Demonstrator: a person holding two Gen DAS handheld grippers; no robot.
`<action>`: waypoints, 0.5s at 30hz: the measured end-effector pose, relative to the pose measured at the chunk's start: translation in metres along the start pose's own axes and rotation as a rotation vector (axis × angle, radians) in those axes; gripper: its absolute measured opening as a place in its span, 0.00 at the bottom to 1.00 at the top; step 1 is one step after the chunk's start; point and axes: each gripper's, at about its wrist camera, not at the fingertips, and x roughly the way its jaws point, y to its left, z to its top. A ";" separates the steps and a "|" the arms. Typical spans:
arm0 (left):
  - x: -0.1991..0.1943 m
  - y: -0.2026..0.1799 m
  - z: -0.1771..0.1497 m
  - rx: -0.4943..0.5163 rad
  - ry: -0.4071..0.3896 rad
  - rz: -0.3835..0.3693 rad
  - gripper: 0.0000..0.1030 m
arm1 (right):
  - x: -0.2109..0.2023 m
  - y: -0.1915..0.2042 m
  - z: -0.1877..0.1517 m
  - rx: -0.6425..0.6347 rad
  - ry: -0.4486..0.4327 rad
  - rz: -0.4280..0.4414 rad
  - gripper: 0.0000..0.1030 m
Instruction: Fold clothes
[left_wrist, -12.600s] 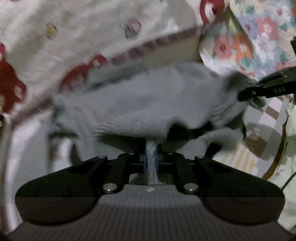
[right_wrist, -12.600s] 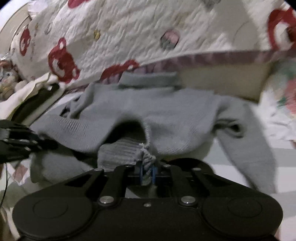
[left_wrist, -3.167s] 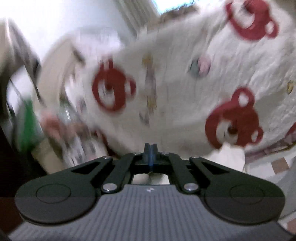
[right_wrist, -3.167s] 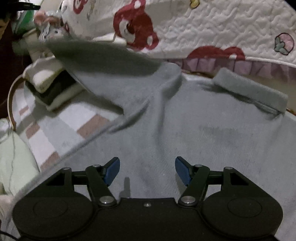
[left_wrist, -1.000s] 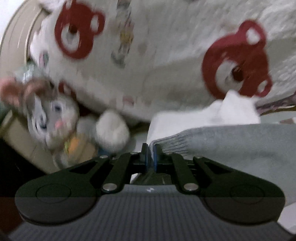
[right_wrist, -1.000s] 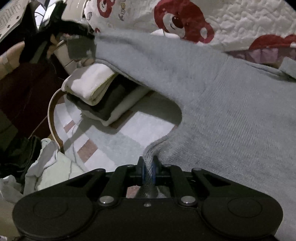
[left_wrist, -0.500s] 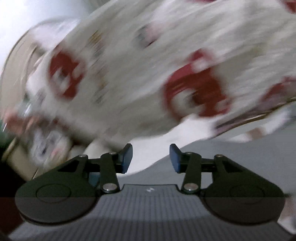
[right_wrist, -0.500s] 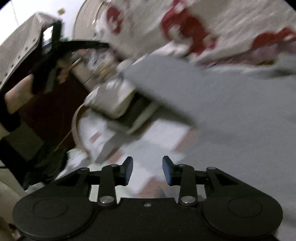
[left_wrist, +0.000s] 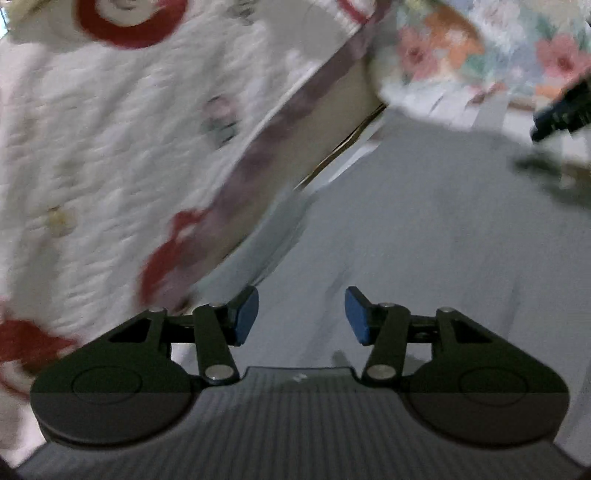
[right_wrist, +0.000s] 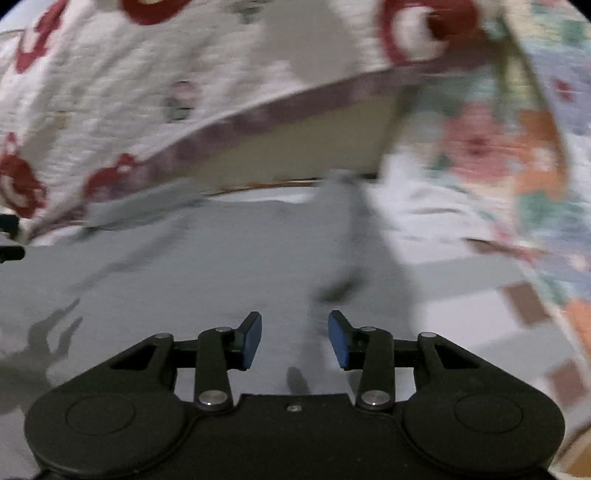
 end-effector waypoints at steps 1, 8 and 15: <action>0.014 -0.011 0.006 -0.050 0.008 -0.019 0.49 | -0.003 -0.012 -0.004 0.008 0.016 -0.012 0.51; 0.108 -0.092 0.040 -0.247 0.078 -0.071 0.50 | 0.013 -0.046 -0.034 0.087 0.066 -0.125 0.57; 0.120 -0.089 0.014 -0.415 0.156 -0.127 0.50 | 0.046 -0.040 -0.035 0.115 0.096 -0.135 0.56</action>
